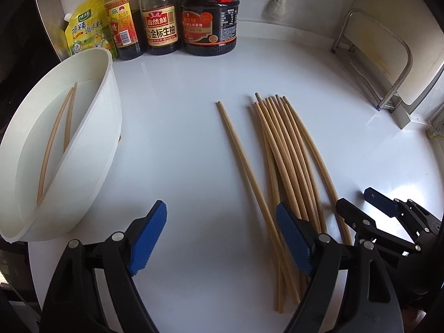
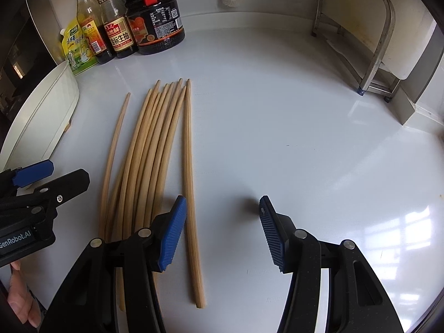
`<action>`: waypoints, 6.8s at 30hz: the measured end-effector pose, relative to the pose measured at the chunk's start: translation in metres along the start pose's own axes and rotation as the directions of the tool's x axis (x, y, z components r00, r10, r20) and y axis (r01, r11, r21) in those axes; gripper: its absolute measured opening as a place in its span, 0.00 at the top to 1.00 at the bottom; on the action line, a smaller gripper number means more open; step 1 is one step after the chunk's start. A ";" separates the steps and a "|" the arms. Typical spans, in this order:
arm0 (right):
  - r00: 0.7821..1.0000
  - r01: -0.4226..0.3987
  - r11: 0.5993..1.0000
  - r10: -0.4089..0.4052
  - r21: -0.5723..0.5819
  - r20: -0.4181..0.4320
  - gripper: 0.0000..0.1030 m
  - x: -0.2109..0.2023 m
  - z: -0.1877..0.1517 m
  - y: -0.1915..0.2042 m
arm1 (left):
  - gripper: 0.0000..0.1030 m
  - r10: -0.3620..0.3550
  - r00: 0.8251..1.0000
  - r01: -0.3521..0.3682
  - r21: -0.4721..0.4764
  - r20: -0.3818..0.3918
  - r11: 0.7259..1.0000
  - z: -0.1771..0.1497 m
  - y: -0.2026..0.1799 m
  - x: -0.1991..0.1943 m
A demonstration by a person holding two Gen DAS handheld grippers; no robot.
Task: Organize utensils
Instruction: 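Close the left tool on a chopstick while the right tool grasps another, then lift both held chopsticks and carry them over the white basin, then open the left tool into the basin while the right tool opens too, then move both open tools back toward the remaining chopstick pile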
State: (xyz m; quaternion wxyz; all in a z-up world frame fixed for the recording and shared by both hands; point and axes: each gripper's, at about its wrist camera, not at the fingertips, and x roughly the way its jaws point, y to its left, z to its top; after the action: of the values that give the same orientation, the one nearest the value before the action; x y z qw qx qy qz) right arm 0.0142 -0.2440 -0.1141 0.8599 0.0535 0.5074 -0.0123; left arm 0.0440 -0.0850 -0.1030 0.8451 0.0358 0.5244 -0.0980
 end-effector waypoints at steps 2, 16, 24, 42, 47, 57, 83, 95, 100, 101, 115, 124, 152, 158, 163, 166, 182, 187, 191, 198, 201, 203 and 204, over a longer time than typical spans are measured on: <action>1.000 0.002 1.000 -0.002 0.004 0.002 0.50 0.000 0.000 -0.004 | 0.23 0.004 1.000 -0.004 -0.004 -0.006 1.000 0.000 -0.001 0.005; 1.000 0.004 1.000 -0.004 0.001 0.006 0.50 0.000 -0.002 -0.007 | 0.23 0.067 0.997 -0.068 -0.006 -0.043 0.998 0.006 0.003 0.026; 0.999 0.051 0.997 -0.050 -0.057 0.021 0.50 0.007 0.005 0.005 | 0.28 0.068 0.997 -0.068 -0.001 -0.031 0.998 0.010 0.009 0.023; 0.998 -0.058 0.998 0.058 -0.022 0.006 0.94 0.007 0.014 0.013 | 0.93 -0.026 0.997 0.028 0.023 -0.074 0.999 0.013 0.007 0.019; 0.996 -0.087 0.996 0.087 0.024 0.025 0.94 -0.012 0.017 0.016 | 0.93 -0.031 0.997 0.034 0.038 -0.066 0.999 0.015 0.018 0.001; 0.987 -0.130 0.991 0.127 0.031 0.093 0.94 -0.065 0.037 0.050 | 0.93 -0.087 0.995 0.084 0.063 0.045 0.995 0.047 0.045 -0.066; 0.949 -0.289 0.946 0.303 -0.149 0.084 0.94 -0.054 0.123 0.254 | 0.93 0.020 0.990 -0.016 -0.030 0.139 0.999 0.094 0.235 -0.102; 0.950 -0.312 0.936 0.310 -0.162 -0.041 0.94 0.002 0.134 0.310 | 0.93 0.014 1.000 -0.013 -0.050 0.027 0.999 0.083 0.274 -0.050; 0.952 -0.307 0.938 0.299 -0.161 -0.069 0.94 0.015 0.134 0.317 | 0.93 0.010 1.000 -0.011 -0.054 -0.004 0.998 0.080 0.278 -0.036; 0.952 -0.304 0.939 0.296 -0.158 -0.073 0.94 0.017 0.134 0.317 | 0.93 0.011 1.000 -0.011 -0.052 -0.005 0.999 0.080 0.278 -0.035; 0.960 -0.280 0.950 0.276 -0.138 -0.050 0.87 0.011 0.136 0.305 | 0.56 0.033 0.999 -0.032 -0.101 0.017 0.994 0.080 0.289 -0.042; 0.958 -0.285 0.950 0.283 -0.127 -0.039 0.86 0.001 0.134 0.300 | 0.54 0.033 0.999 -0.030 -0.102 0.025 0.994 0.078 0.288 -0.048; 0.956 -0.271 0.960 0.277 -0.075 0.090 0.78 -0.057 0.109 0.261 | 0.41 0.027 0.994 -0.020 -0.067 0.102 0.998 0.061 0.252 -0.096; 0.956 -0.265 0.962 0.271 -0.063 0.114 0.73 -0.069 0.100 0.245 | 0.39 0.018 0.993 -0.011 -0.053 0.116 0.999 0.057 0.237 -0.107; 0.958 -0.257 0.965 0.262 -0.055 0.120 0.70 -0.076 0.090 0.228 | 0.37 0.013 0.992 -0.006 -0.050 0.124 0.999 0.052 0.224 -0.116; 0.959 -0.252 0.966 0.257 -0.050 0.123 0.67 -0.080 0.085 0.218 | 0.37 0.006 0.993 0.000 -0.046 0.122 0.999 0.050 0.214 -0.118; 0.966 -0.222 0.975 0.224 -0.032 0.133 0.63 -0.100 0.065 0.162 | 0.34 -0.031 0.993 0.034 -0.023 0.116 0.999 0.040 0.156 -0.123; 0.967 -0.209 0.978 0.210 -0.024 0.141 0.62 -0.105 0.059 0.146 | 0.33 -0.045 0.992 0.047 -0.014 0.121 0.999 0.038 0.138 -0.125; 0.970 -0.192 0.981 0.192 -0.017 0.151 0.61 -0.111 0.055 0.131 | 0.33 -0.062 0.990 0.063 -0.006 0.124 0.998 0.037 0.123 -0.125; 0.977 -0.160 0.987 0.158 0.003 0.142 0.61 -0.111 0.044 0.104 | 0.33 -0.094 0.988 0.093 0.008 0.119 0.996 0.034 0.096 -0.119; 0.980 -0.150 0.989 0.146 0.016 0.133 0.61 -0.108 0.039 0.093 | 0.33 -0.102 0.988 0.102 0.012 0.113 0.995 0.032 0.086 -0.116; 0.982 -0.145 0.989 0.141 0.023 0.128 0.61 -0.106 0.036 0.087 | 0.33 -0.104 0.989 0.103 0.014 0.108 0.995 0.031 0.081 -0.114; 0.982 -0.144 0.989 0.139 0.028 0.125 0.61 -0.104 0.035 0.083 | 0.33 -0.104 0.989 0.103 0.015 0.106 0.995 0.030 0.078 -0.113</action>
State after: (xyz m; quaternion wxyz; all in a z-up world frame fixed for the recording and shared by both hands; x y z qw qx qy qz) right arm 0.0003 -0.1686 0.0004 0.8871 0.1042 0.4482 0.0362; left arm 0.0375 0.0007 0.0085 0.8655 0.0075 0.4791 -0.1460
